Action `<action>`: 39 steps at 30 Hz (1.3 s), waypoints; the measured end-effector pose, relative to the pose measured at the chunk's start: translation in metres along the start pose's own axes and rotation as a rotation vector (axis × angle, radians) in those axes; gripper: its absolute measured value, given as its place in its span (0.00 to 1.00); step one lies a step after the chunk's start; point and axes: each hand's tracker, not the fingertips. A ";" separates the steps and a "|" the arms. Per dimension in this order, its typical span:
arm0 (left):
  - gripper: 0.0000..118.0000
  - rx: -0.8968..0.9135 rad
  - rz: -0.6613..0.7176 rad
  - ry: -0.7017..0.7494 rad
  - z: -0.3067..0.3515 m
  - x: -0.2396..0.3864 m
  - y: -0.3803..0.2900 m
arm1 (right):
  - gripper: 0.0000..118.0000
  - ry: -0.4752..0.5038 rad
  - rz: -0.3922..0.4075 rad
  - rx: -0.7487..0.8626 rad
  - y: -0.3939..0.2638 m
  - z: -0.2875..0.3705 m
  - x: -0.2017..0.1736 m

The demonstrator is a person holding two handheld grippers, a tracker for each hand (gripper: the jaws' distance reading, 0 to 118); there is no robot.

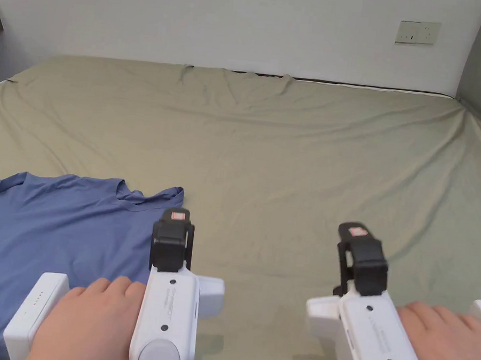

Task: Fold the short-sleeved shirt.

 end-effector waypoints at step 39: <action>0.00 0.025 1.788 0.011 -0.002 -0.128 -0.091 | 0.00 -0.158 -1.914 -0.213 -0.130 0.004 0.099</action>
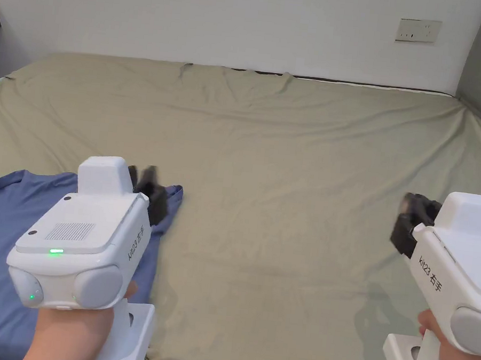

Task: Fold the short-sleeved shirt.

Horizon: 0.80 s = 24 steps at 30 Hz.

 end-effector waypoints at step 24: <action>0.00 -0.004 0.057 0.366 0.085 -0.164 -0.008 | 0.00 0.495 -0.008 0.022 0.023 -0.021 -0.175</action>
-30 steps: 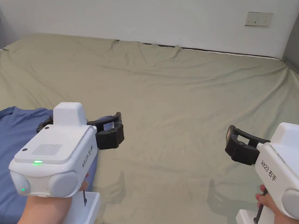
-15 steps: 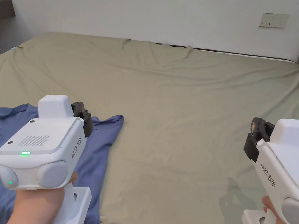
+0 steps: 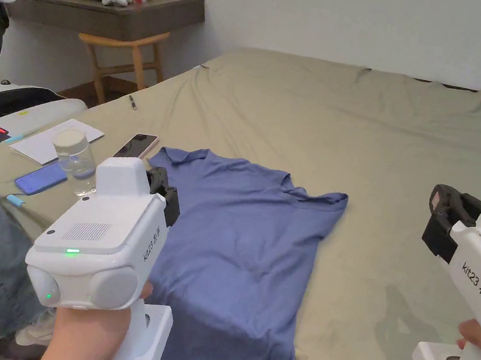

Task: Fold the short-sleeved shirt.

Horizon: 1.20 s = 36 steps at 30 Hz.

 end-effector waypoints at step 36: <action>0.61 -0.700 -0.191 -0.271 -0.257 0.219 -0.111 | 0.00 -0.198 -0.013 -0.165 -0.027 0.056 0.125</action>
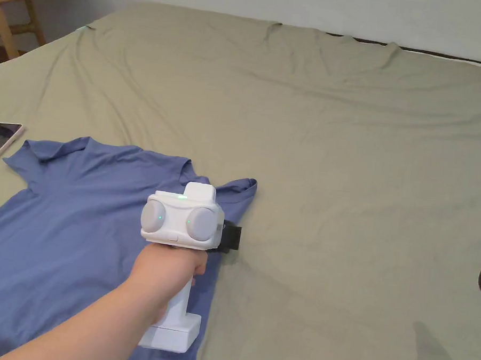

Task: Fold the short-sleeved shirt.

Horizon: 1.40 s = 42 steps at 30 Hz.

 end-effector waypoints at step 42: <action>0.00 0.300 -0.352 -0.619 0.237 0.323 0.092 | 0.00 -0.452 -0.185 0.147 0.009 0.095 0.132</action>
